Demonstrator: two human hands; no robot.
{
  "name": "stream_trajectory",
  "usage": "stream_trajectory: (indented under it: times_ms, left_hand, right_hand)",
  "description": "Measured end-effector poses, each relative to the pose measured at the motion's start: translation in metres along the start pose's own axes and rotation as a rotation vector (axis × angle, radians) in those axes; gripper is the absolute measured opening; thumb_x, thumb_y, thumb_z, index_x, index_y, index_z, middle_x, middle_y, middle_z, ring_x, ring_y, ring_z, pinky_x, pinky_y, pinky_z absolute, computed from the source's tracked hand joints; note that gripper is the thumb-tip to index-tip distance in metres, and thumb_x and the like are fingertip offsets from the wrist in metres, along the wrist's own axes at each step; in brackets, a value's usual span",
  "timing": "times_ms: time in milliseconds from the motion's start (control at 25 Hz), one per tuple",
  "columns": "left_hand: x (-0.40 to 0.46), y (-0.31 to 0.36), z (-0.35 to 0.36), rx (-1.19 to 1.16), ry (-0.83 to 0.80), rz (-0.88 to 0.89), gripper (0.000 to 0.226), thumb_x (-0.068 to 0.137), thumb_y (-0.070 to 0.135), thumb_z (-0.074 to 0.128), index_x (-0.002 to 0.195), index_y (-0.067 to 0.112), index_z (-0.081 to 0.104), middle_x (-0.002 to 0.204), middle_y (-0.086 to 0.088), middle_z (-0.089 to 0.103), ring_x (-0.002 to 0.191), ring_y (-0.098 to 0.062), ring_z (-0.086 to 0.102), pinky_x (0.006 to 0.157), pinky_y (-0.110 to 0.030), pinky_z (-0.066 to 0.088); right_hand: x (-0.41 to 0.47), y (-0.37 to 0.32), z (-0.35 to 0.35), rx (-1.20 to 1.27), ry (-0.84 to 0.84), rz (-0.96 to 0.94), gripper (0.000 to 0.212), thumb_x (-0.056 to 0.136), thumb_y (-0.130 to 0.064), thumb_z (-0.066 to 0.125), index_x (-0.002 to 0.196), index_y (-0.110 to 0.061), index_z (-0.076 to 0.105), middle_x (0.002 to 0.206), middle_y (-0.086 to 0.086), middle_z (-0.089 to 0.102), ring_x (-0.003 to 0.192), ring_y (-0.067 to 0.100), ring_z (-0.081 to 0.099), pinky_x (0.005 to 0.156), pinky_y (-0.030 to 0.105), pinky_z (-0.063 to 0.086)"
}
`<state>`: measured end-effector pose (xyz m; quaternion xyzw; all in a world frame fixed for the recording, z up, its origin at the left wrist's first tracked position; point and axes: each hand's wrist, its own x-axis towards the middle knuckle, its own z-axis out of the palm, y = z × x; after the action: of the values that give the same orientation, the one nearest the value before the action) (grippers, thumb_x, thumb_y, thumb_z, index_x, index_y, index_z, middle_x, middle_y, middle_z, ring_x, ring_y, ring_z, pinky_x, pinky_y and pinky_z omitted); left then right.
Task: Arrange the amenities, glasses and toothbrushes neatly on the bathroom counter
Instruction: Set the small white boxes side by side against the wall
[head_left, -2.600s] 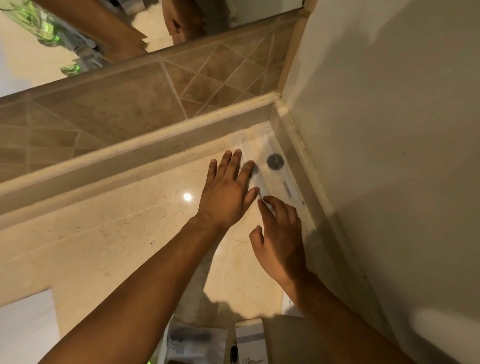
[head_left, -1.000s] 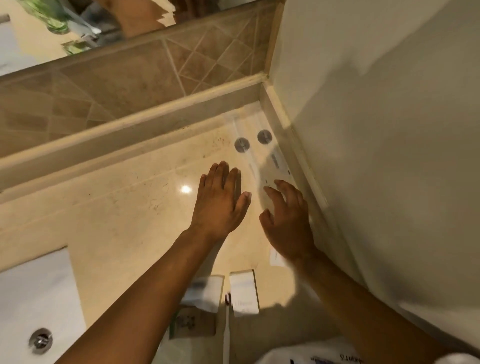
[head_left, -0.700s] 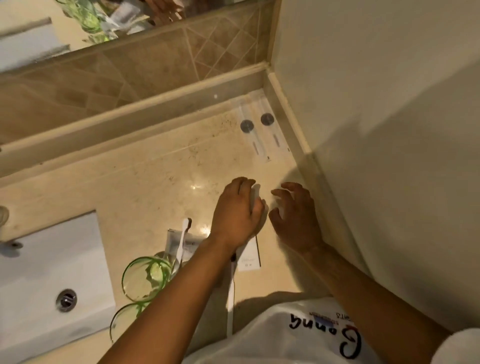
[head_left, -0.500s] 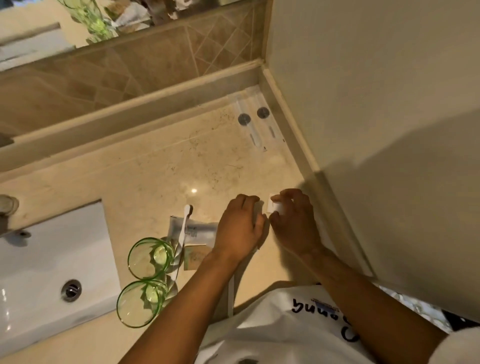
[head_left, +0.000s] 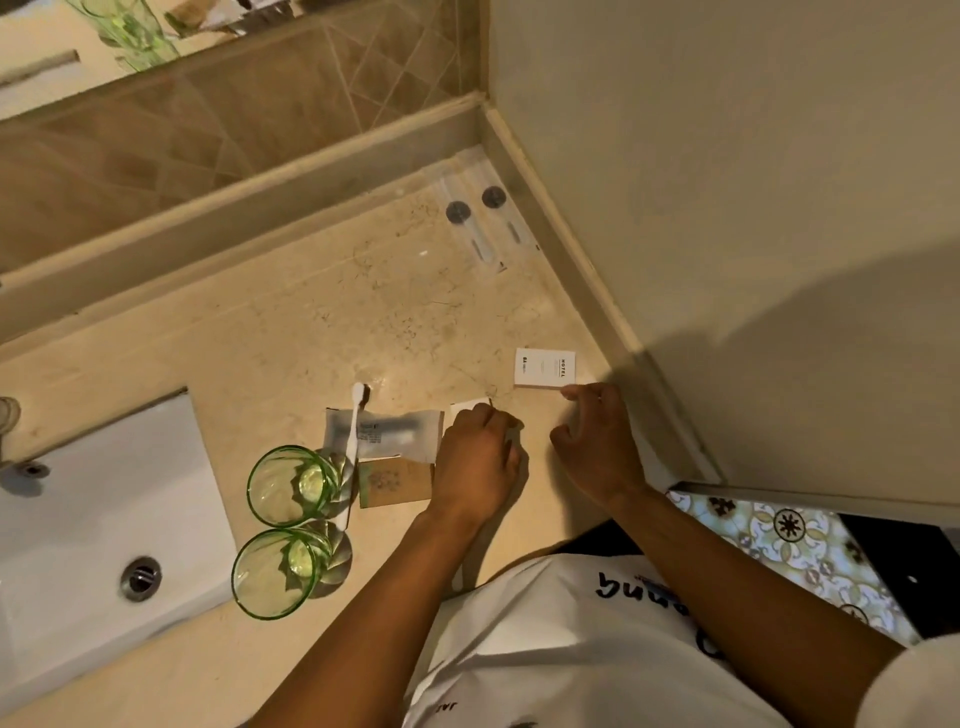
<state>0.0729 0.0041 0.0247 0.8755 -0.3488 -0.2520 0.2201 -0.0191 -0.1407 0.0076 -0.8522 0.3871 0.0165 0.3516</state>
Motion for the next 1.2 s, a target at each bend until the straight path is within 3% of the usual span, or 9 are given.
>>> stream_trajectory:
  times_ms: [280,520,600,680,760,880,920,1040,1200]
  left_hand:
    - [0.059,0.022,-0.011,0.1,-0.079,-0.037,0.055,0.089,0.021,0.061,0.141,0.007,0.05,0.129,-0.018,0.06,0.114,-0.039,0.057,0.091,-0.043,0.049]
    - [0.072,0.022,-0.01,-0.062,-0.073,-0.108,0.056,0.079,0.026,0.047,0.13,0.006,0.057,0.123,-0.019,0.064,0.11,-0.039,0.059,0.088,-0.046,0.052]
    - [0.078,0.021,-0.018,-0.177,-0.056,-0.148,0.045,0.079,0.022,0.053,0.122,0.011,0.059,0.119,-0.012,0.067,0.11,-0.031,0.06,0.083,-0.035,0.054]
    - [0.087,0.021,-0.035,-0.333,-0.019,-0.219,0.023,0.085,0.012,0.064,0.106,0.018,0.058,0.11,0.0,0.067,0.103,-0.017,0.061,0.065,-0.009,0.047]
    - [0.096,0.016,-0.051,-0.5,0.018,-0.351,0.029,0.089,0.007,0.068,0.108,0.027,0.056,0.104,0.007,0.061,0.094,-0.009,0.058,0.06,-0.002,0.043]
    - [0.115,-0.007,-0.069,-0.702,0.105,-0.567,0.053,0.09,0.011,0.065,0.141,0.016,0.05,0.126,-0.005,0.064,0.109,-0.024,0.064,0.087,-0.024,0.05]
    - [0.122,-0.015,-0.075,-0.797,0.146,-0.641,0.055,0.09,0.009,0.064,0.143,0.014,0.049,0.13,-0.01,0.063,0.108,-0.027,0.065,0.088,-0.029,0.054]
    - [0.137,-0.038,-0.096,-1.006,0.213,-0.777,0.046,0.09,0.003,0.061,0.135,0.008,0.053,0.121,-0.018,0.067,0.078,-0.027,0.068,0.062,-0.026,0.058]
    - [0.16,-0.065,-0.122,-1.061,0.274,-0.805,0.022,0.092,0.003,0.058,0.11,0.011,0.068,0.088,-0.011,0.075,0.06,-0.019,0.066,0.056,-0.023,0.056]
  right_hand:
    - [0.025,-0.008,-0.009,0.165,-0.028,0.179,0.063,0.087,-0.011,0.06,0.146,-0.015,0.037,0.135,0.009,0.043,0.119,0.022,0.05,0.088,0.021,0.038]
    - [0.041,-0.01,-0.004,0.23,-0.037,0.219,0.048,0.089,-0.013,0.056,0.137,-0.019,0.053,0.128,0.006,0.059,0.119,0.018,0.056,0.066,0.001,0.037]
    - [0.047,-0.018,-0.002,0.268,-0.002,0.223,0.043,0.09,-0.013,0.058,0.133,-0.019,0.057,0.125,0.005,0.059,0.117,0.017,0.056,0.064,-0.003,0.041]
    - [0.058,-0.031,0.001,0.301,0.031,0.209,0.039,0.091,-0.014,0.06,0.13,-0.019,0.058,0.124,0.004,0.057,0.113,0.015,0.058,0.064,-0.005,0.041]
    - [0.072,-0.049,0.002,0.335,0.052,0.206,0.038,0.09,-0.013,0.059,0.128,-0.016,0.058,0.124,0.005,0.055,0.107,0.015,0.06,0.063,-0.003,0.043]
    - [0.102,-0.084,0.008,0.316,0.057,0.146,0.035,0.091,-0.013,0.059,0.126,-0.013,0.059,0.123,0.008,0.053,0.095,0.011,0.053,0.064,-0.005,0.037]
    - [0.113,-0.096,0.011,0.301,0.045,0.112,0.035,0.09,-0.012,0.059,0.126,-0.011,0.06,0.122,0.009,0.053,0.094,0.011,0.05,0.063,-0.007,0.034]
    - [0.146,-0.131,0.022,0.308,0.002,0.053,0.034,0.091,-0.008,0.06,0.125,-0.011,0.062,0.121,0.009,0.052,0.1,0.016,0.055,0.066,-0.007,0.035]
    - [0.193,-0.168,0.04,0.366,-0.072,0.011,0.037,0.092,-0.009,0.06,0.128,-0.014,0.062,0.126,0.007,0.058,0.113,0.023,0.061,0.061,-0.005,0.04]
